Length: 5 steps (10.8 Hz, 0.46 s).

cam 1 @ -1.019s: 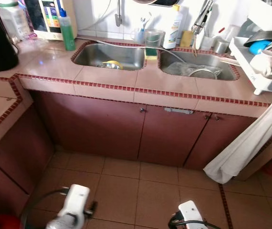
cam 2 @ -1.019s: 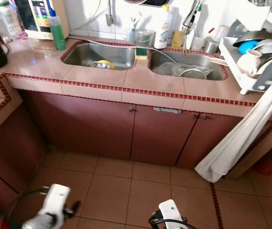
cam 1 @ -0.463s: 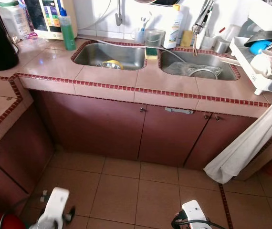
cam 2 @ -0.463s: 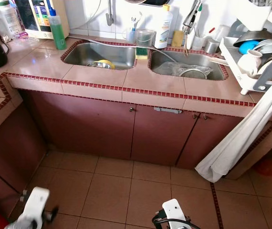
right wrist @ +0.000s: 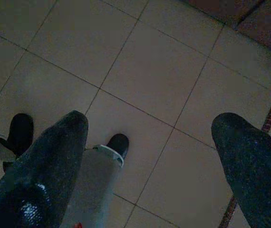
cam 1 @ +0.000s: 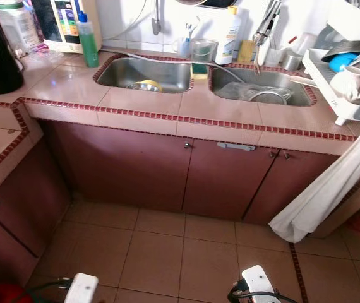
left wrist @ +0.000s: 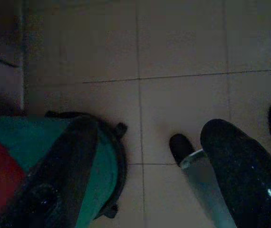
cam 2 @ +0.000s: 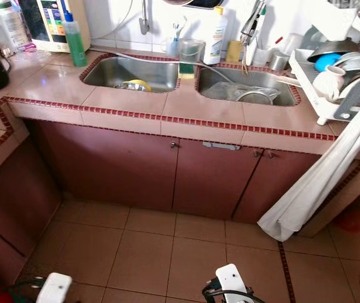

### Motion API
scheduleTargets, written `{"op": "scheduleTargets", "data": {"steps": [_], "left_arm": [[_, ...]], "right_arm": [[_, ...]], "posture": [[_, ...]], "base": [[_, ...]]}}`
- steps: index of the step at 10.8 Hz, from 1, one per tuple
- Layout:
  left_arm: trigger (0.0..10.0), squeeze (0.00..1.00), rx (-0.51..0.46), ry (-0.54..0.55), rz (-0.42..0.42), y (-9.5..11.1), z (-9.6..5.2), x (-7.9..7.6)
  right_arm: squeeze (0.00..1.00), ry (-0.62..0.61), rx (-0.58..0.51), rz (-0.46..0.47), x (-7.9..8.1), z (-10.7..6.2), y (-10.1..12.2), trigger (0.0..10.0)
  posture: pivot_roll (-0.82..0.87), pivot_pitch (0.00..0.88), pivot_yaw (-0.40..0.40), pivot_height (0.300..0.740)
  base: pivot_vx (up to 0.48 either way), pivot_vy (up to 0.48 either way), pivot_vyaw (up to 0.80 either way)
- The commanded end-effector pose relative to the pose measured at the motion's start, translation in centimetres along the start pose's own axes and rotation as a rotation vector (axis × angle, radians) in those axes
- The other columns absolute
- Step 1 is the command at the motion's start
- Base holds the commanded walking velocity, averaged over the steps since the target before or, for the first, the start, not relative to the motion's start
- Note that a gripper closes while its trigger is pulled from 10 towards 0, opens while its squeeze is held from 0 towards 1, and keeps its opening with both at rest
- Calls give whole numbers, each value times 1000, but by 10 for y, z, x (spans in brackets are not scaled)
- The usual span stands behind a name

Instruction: Kitchen organization

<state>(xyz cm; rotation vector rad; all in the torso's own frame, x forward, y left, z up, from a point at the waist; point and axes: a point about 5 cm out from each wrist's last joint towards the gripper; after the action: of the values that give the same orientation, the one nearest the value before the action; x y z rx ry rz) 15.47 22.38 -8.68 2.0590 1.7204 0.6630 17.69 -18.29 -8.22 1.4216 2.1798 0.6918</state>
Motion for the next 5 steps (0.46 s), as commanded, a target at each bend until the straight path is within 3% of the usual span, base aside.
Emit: {"op": "scheduleTargets", "data": {"steps": [1, 3, 5], "left_arm": [[10000, 0, -1, -35, 35, -1, 1, -9], [10000, 0, -6, -51, 38, 0, 1, -14], [10000, 0, -3, -49, 24, -1, 1, -11]], "right_arm": [[0, -11, -8, -6, -4, -1, 1, 10000], [0, -16, -8, -3, -5, -1, 0, 10000], [0, -16, 2, 0, -5, -2, -4, 10000]], "posture": [[-111, 0, -30, 740], [-112, 0, -30, 740], [-111, 0, -30, 740]], "base": [[0, 0, 0], [0, 0, 0], [0, -358, 0]]}}
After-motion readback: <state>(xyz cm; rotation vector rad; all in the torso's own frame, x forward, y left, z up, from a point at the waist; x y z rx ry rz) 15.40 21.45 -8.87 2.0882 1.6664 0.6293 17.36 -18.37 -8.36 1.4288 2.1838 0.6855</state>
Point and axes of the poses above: a point about 5 cm out from each wrist's last joint towards the gripper, its own z axis pointing out of the wrist towards the gripper, its own y axis along the axis of the wrist's last joint, x = y × z, and after that the axes turned 3 degrees about -z, right-handed
